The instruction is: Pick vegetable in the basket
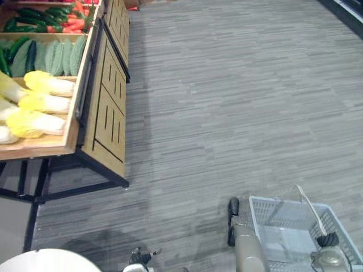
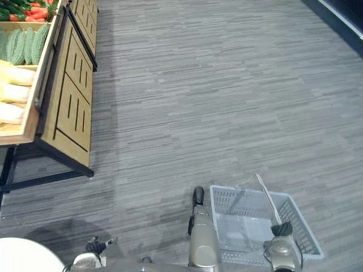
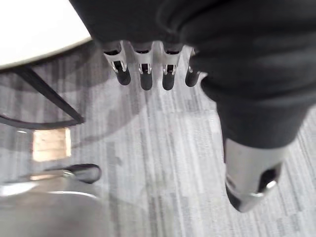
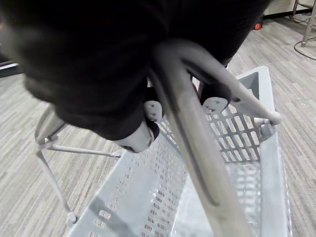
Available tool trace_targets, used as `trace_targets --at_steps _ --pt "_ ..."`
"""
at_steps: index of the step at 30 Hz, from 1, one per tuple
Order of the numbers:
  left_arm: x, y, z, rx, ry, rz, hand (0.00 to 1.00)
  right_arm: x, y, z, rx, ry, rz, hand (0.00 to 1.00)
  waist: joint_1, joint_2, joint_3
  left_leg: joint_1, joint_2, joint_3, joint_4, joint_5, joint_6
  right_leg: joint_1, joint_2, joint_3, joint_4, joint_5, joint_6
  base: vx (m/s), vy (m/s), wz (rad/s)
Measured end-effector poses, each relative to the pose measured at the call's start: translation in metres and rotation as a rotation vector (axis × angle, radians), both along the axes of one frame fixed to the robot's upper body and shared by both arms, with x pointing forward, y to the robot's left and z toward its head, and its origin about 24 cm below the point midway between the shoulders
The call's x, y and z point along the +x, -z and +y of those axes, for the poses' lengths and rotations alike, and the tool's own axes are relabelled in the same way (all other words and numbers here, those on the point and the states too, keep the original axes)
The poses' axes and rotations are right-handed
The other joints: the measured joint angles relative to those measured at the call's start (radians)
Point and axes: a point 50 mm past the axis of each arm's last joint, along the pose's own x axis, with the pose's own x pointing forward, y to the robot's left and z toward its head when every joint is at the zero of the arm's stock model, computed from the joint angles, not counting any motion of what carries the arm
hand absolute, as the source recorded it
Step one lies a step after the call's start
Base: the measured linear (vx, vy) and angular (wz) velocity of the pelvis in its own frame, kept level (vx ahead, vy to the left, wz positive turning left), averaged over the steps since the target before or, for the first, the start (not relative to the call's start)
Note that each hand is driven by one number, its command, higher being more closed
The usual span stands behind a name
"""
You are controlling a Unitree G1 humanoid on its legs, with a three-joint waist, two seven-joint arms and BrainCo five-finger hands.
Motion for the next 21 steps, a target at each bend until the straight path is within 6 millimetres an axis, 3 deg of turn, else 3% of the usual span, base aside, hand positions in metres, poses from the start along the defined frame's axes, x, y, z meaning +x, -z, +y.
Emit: trace_targets --at_steps 2,4,5,6,7,8,10,12,14,16,17,18,20,21 --pt "0.005 0.000 -0.008 -0.017 0.002 -0.019 0.00 0.006 -0.002 0.001 0.001 0.023 -0.030 1.00 0.010 0.028 -0.012 -0.029 0.048 -0.014 0.079 0.035 -0.026 -0.039 0.042 -0.014 0.104 -0.084 -0.077 0.56 -0.392 -0.07" --pt "0.006 0.000 -0.011 -0.021 -0.004 -0.018 0.00 0.007 0.000 0.005 0.009 0.028 -0.037 1.00 0.016 0.031 -0.015 -0.062 0.069 -0.046 0.189 0.110 -0.063 -0.023 0.062 -0.032 0.162 -0.146 -0.108 0.60 -0.387 -0.07" --pt "0.004 0.001 -0.015 -0.033 -0.022 -0.017 0.00 0.002 0.003 0.006 0.016 0.052 -0.039 1.00 0.017 0.033 -0.017 -0.100 0.076 -0.064 0.309 0.207 -0.096 0.024 0.068 -0.051 0.171 -0.195 -0.120 0.54 -0.291 0.21" --pt "0.004 0.002 -0.017 -0.038 -0.024 -0.015 0.00 0.001 0.004 0.006 0.020 0.063 -0.041 1.00 0.016 0.034 -0.017 -0.121 0.076 -0.073 0.366 0.254 -0.115 0.046 0.068 -0.055 0.168 -0.208 -0.122 0.52 -0.271 0.29" --pt "0.002 0.003 -0.020 -0.043 -0.027 -0.009 0.00 -0.002 0.004 0.006 0.017 0.074 -0.040 1.00 0.018 0.034 -0.017 -0.172 0.075 -0.079 0.477 0.359 -0.145 0.089 0.071 -0.062 0.145 -0.226 -0.126 0.40 -0.179 0.22" --pt "-0.001 0.003 -0.019 -0.052 -0.061 -0.012 0.00 -0.004 0.005 0.006 0.010 0.083 -0.040 1.00 0.022 0.028 -0.013 -0.261 0.096 -0.062 0.668 0.411 -0.160 0.153 0.082 -0.068 0.099 -0.235 -0.132 0.47 -0.172 0.17" --pt "-0.003 0.002 -0.011 -0.042 -0.114 -0.022 0.00 -0.004 0.006 0.008 0.013 0.082 -0.037 1.00 0.034 0.039 -0.019 -0.366 0.132 0.024 0.897 0.360 -0.142 0.254 0.106 -0.070 0.034 -0.241 -0.142 0.48 -0.128 0.00" --pt "-0.009 0.003 -0.004 -0.021 -0.164 -0.012 0.00 -0.008 0.009 0.009 0.022 0.105 -0.030 1.00 0.063 0.033 -0.014 -0.471 0.129 0.096 0.996 0.277 -0.056 0.370 0.122 -0.064 -0.049 -0.255 -0.154 0.42 -0.037 -0.07" --pt "-0.027 0.007 -0.001 -0.012 -0.188 0.041 0.00 -0.008 0.010 0.010 0.036 0.127 -0.038 1.00 0.086 0.031 -0.013 -0.586 0.106 0.167 0.942 0.215 -0.029 0.443 0.117 -0.060 -0.102 -0.264 -0.142 0.34 0.039 -0.11" --pt "-0.046 0.012 -0.004 -0.021 -0.207 0.110 0.00 -0.009 0.011 0.011 0.051 0.155 -0.050 1.00 0.103 0.026 -0.011 -0.636 0.088 0.235 0.797 0.192 -0.011 0.487 0.100 -0.060 -0.136 -0.271 -0.121 0.30 0.100 0.01" --pt "-0.060 0.016 -0.010 -0.038 -0.229 0.152 0.00 -0.012 0.013 0.012 0.058 0.173 -0.050 1.00 0.109 0.026 -0.011 -0.648 0.058 0.278 0.614 0.195 0.000 0.523 0.085 -0.074 -0.169 -0.278 -0.102 0.39 0.164 0.29" --pt "-0.072 0.018 -0.013 -0.039 -0.232 0.185 0.00 -0.016 0.014 0.011 0.062 0.189 -0.048 1.00 0.112 0.028 -0.014 -0.634 0.011 0.292 0.356 0.238 -0.001 0.562 0.073 -0.094 -0.203 -0.287 -0.077 0.41 0.179 0.34" --pt "-0.089 0.020 -0.018 -0.048 -0.237 0.234 0.00 -0.021 0.015 0.012 0.067 0.203 -0.042 1.00 0.130 0.039 -0.020 -0.621 -0.020 0.298 0.037 0.337 0.002 0.622 0.074 -0.110 -0.247 -0.300 -0.042 0.49 0.222 0.29" --pt "-0.098 0.021 -0.020 -0.053 -0.259 0.266 0.00 -0.023 0.019 0.017 0.083 0.208 -0.037 1.00 0.144 0.027 -0.021 -0.623 -0.024 0.324 0.015 0.422 0.038 0.650 0.060 -0.121 -0.251 -0.318 -0.017 0.53 0.248 0.28"
